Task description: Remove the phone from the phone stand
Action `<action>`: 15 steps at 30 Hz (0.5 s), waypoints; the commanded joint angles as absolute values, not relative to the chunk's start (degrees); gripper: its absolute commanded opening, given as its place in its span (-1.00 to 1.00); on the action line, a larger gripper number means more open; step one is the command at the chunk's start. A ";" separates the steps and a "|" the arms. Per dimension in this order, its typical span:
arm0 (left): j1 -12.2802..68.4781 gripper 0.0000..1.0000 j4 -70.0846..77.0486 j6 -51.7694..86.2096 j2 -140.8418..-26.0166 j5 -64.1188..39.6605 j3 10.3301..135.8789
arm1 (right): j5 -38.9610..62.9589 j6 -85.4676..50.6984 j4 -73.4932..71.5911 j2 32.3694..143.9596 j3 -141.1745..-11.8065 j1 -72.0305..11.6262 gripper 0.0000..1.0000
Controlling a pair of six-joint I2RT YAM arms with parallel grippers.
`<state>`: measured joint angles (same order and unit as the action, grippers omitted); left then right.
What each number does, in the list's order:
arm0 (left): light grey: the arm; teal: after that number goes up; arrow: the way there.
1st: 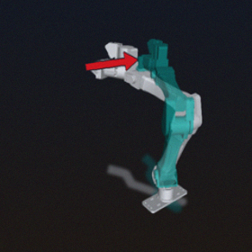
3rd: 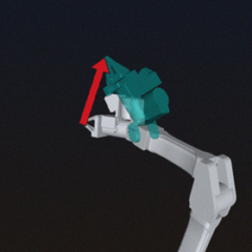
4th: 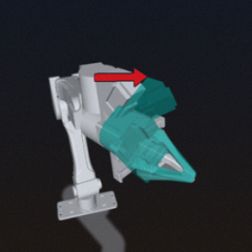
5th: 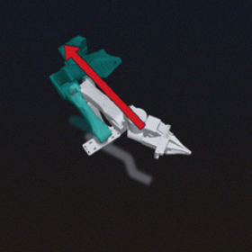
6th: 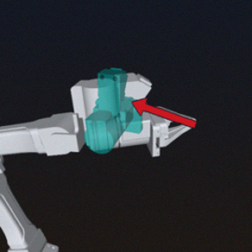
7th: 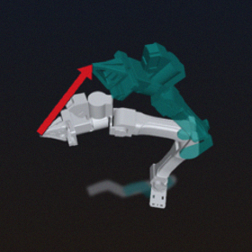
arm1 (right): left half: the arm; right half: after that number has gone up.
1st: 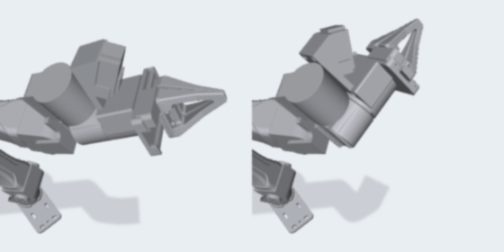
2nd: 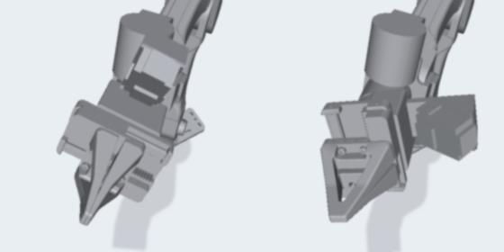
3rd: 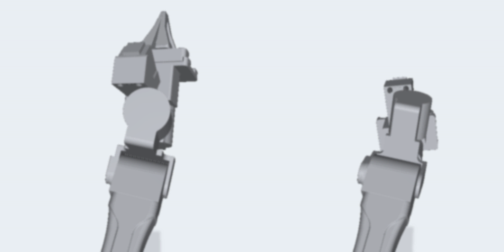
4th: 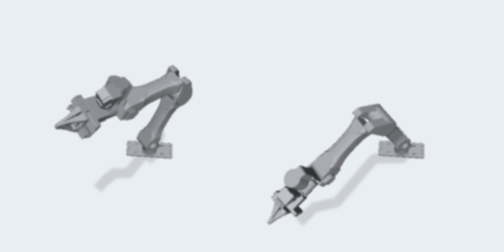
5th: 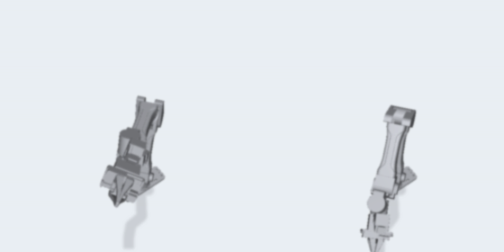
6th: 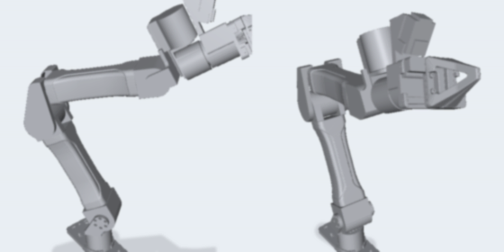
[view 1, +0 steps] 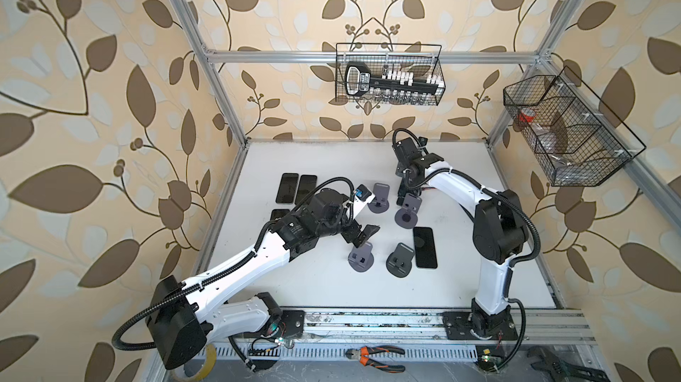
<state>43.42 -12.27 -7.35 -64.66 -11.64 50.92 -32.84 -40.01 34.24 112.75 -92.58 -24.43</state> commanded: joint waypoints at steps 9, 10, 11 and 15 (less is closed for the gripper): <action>43.24 0.98 -11.34 -7.64 -64.77 -12.90 53.79 | -33.74 -38.78 33.29 111.64 -90.99 -24.75 0.45; 43.20 0.98 -11.29 -7.70 -64.78 -12.92 53.85 | -33.66 -38.68 33.14 111.58 -90.97 -24.75 0.45; 43.24 0.98 -11.40 -7.67 -64.78 -12.91 53.87 | -33.57 -38.55 33.12 111.45 -90.98 -24.75 0.41; 43.24 0.98 -11.42 -7.57 -64.78 -12.78 53.88 | -33.26 -38.32 32.72 111.13 -90.67 -24.72 0.40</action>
<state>43.42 -12.25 -7.35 -64.69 -11.68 50.94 -32.82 -39.31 33.12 112.57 -92.01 -24.43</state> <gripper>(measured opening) 0.989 0.731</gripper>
